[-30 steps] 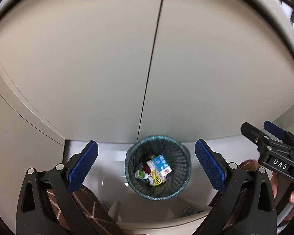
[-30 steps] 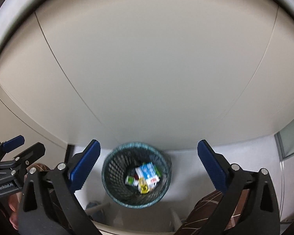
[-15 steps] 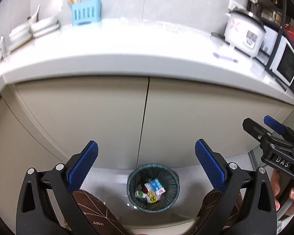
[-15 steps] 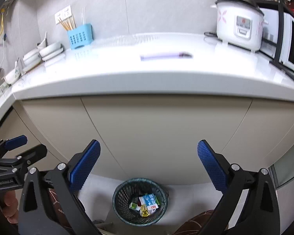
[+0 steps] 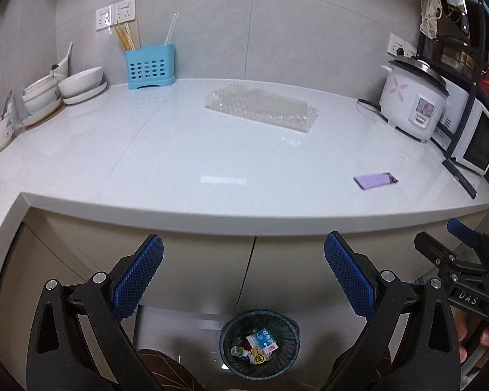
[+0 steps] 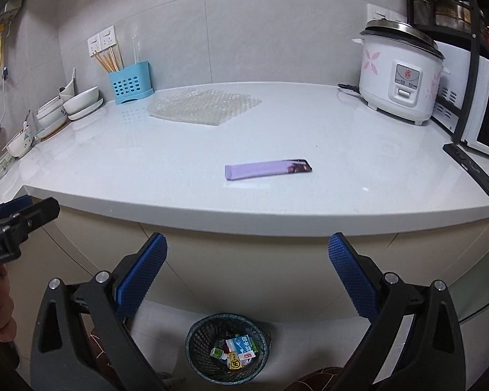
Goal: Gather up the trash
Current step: 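Raise both tools back up toward the counter, then grasp the bubble wrap sheet with the left tool while the right tool grasps the purple wrapper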
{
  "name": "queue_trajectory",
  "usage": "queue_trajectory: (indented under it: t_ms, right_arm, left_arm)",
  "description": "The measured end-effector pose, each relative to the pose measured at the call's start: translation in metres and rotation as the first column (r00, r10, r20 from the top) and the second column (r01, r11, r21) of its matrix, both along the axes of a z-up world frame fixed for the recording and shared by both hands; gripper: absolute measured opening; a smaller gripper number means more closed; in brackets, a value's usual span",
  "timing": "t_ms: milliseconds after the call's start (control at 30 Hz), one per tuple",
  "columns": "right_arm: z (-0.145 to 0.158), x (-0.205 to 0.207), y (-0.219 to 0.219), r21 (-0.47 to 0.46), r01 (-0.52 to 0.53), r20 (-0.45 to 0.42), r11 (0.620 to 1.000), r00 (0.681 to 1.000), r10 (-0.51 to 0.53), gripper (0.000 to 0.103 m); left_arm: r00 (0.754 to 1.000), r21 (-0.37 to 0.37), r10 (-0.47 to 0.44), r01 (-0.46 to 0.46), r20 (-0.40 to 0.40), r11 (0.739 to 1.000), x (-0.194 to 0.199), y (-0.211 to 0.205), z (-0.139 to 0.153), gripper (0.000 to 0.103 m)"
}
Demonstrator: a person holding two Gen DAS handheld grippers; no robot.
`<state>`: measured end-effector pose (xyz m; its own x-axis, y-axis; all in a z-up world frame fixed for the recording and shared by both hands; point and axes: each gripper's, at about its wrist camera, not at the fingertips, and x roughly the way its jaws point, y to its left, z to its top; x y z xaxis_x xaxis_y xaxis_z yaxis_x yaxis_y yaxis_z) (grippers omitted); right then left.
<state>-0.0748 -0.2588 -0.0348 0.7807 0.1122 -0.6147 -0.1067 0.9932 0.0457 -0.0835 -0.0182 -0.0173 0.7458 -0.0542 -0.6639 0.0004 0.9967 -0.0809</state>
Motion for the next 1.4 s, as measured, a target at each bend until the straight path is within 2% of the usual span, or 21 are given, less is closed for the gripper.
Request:
queue_trajectory:
  t_ms: [200,300,533,667,767,900,967,1167,1300,1400]
  right_arm:
    - [0.019,0.028,0.0,-0.001,0.028,-0.049,1.0,0.998,-0.028,0.095]
    - [0.024,0.046,-0.001,0.01,0.052,-0.099,0.999,0.994,-0.051,0.095]
    - [0.017,0.094,0.0,0.058,0.13,-0.228,0.99,0.967,-0.113,0.095]
    - [0.006,0.119,0.001,0.079,0.174,-0.295,0.981,0.945,-0.144,0.095]
    - [-0.002,0.133,-0.001,0.113,0.218,-0.329,0.969,0.929,-0.17,0.095]
    - [-0.009,0.149,0.001,0.132,0.261,-0.366,0.956,0.91,-0.197,0.095]
    - [-0.013,0.156,0.003,0.138,0.274,-0.377,0.952,0.903,-0.205,0.095]
    - [-0.02,0.174,0.01,0.113,0.315,-0.383,0.942,0.889,-0.251,0.093]
    - [-0.021,0.178,0.013,0.093,0.341,-0.37,0.936,0.884,-0.285,0.092]
    - [-0.02,0.177,0.016,0.056,0.353,-0.355,0.934,0.881,-0.312,0.084]
  left_arm:
    - [1.0,0.021,0.005,-0.006,0.014,1.0,0.034,0.002,0.028,0.097]
    - [1.0,0.012,-0.023,0.022,0.021,1.0,0.059,0.004,0.04,0.097]
    - [0.998,0.024,-0.041,0.04,0.038,0.999,0.135,0.014,0.056,0.097]
    - [0.999,0.065,-0.049,0.047,0.02,0.997,0.18,0.014,0.052,0.097]
    - [0.997,0.053,-0.074,0.073,0.011,0.996,0.215,0.017,0.049,0.097]
    - [0.998,0.013,-0.064,0.064,-0.008,0.998,0.263,0.03,0.044,0.097]
    - [0.998,0.021,-0.051,0.051,-0.023,0.998,0.286,0.033,0.038,0.097]
    - [0.994,0.102,-0.005,0.016,-0.109,0.995,0.346,0.039,0.005,0.097]
    - [0.989,0.067,-0.007,0.017,-0.147,0.998,0.366,0.044,-0.014,0.097]
    - [0.986,0.086,-0.001,0.016,-0.167,0.996,0.375,0.04,-0.024,0.097]
